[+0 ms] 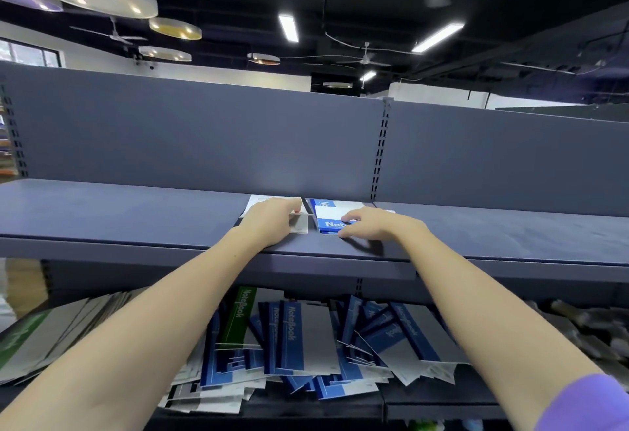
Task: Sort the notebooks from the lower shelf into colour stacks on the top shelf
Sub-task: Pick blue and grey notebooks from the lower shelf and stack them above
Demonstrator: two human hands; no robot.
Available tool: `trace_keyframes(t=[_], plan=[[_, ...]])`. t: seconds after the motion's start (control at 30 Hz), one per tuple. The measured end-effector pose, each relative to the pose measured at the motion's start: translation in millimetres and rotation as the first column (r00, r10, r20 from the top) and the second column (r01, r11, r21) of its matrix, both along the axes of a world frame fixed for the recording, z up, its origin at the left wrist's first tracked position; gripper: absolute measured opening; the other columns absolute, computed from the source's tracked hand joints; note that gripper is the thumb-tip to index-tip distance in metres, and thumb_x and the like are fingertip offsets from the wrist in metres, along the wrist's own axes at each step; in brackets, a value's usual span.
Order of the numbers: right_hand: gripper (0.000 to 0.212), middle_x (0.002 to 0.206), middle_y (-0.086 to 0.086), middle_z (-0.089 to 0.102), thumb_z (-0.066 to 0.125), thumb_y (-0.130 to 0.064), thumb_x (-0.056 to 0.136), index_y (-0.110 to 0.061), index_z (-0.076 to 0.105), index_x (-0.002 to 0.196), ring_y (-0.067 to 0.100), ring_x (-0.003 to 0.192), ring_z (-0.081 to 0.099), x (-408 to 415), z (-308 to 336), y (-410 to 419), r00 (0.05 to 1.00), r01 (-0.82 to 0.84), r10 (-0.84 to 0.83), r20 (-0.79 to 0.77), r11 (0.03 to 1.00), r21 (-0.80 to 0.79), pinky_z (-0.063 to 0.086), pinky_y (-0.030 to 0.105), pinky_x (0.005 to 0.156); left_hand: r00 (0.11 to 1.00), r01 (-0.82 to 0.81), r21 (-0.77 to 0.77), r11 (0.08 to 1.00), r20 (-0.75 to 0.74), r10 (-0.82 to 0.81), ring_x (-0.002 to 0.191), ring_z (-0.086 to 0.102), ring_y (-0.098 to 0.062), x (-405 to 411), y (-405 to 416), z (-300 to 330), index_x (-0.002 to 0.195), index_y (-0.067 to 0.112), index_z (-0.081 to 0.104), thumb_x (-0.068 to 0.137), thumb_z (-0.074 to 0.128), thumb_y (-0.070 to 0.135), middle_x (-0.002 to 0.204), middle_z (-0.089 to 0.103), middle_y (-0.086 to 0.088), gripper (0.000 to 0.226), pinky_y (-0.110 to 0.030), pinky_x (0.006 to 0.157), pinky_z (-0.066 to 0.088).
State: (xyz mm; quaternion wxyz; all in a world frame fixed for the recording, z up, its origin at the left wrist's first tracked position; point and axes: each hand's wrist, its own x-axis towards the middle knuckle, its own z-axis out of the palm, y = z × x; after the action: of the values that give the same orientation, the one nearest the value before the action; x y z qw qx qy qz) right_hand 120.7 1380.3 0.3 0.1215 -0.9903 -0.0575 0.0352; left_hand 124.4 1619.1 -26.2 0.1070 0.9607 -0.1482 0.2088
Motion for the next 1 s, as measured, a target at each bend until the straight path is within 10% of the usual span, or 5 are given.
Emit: trace_keyframes(t=[0.13,0.4,0.67,1.0], plan=[[0.066,0.149,-0.007,0.043,0.050,-0.080,0.070,-0.055,0.053,0.131,0.024,0.142,0.030,-2,2,0,0.997,0.056,-0.050,0.059,0.993,-0.101,0.030,0.051,0.113,1.000,0.004,-0.005,1.000,-0.008,-0.004,0.087,0.051,-0.029,-2,-1,0,0.112,0.021,0.055,0.087,0.040,-0.001,0.113,0.063,-0.006,0.036,-0.034,0.068,0.038],[0.048,0.121,0.021,0.061,0.054,-0.044,0.095,-0.001,0.066,0.114,0.034,0.112,0.056,-6,5,2,0.965,0.036,-0.039,0.259,0.999,0.017,0.049,0.044,0.094,1.000,0.008,0.009,1.000,0.005,-0.008,0.091,0.053,-0.030,-1,0,1,0.113,0.022,0.055,0.089,0.041,0.001,0.114,0.064,-0.006,0.035,-0.034,0.068,0.037],[0.045,0.106,0.001,0.059,0.029,-0.053,0.103,-0.022,0.060,0.092,0.026,0.102,0.053,-14,16,-5,0.993,0.086,-0.070,0.095,0.982,-0.167,0.045,0.040,0.088,1.000,0.004,0.021,1.000,-0.016,-0.004,0.090,0.054,-0.031,-1,-1,1,0.114,0.021,0.055,0.087,0.040,0.000,0.113,0.063,-0.007,0.037,-0.034,0.068,0.039],[0.046,0.145,0.011,0.037,0.030,-0.048,0.103,-0.037,0.048,0.143,0.034,0.137,0.029,-13,-7,-6,0.985,0.123,-0.102,0.138,0.980,-0.155,0.029,0.043,0.107,1.000,0.007,0.014,1.000,-0.008,-0.007,0.085,0.053,-0.029,-3,-1,1,0.106,0.021,0.055,0.089,0.041,0.000,0.108,0.063,-0.008,0.030,-0.033,0.066,0.039]])
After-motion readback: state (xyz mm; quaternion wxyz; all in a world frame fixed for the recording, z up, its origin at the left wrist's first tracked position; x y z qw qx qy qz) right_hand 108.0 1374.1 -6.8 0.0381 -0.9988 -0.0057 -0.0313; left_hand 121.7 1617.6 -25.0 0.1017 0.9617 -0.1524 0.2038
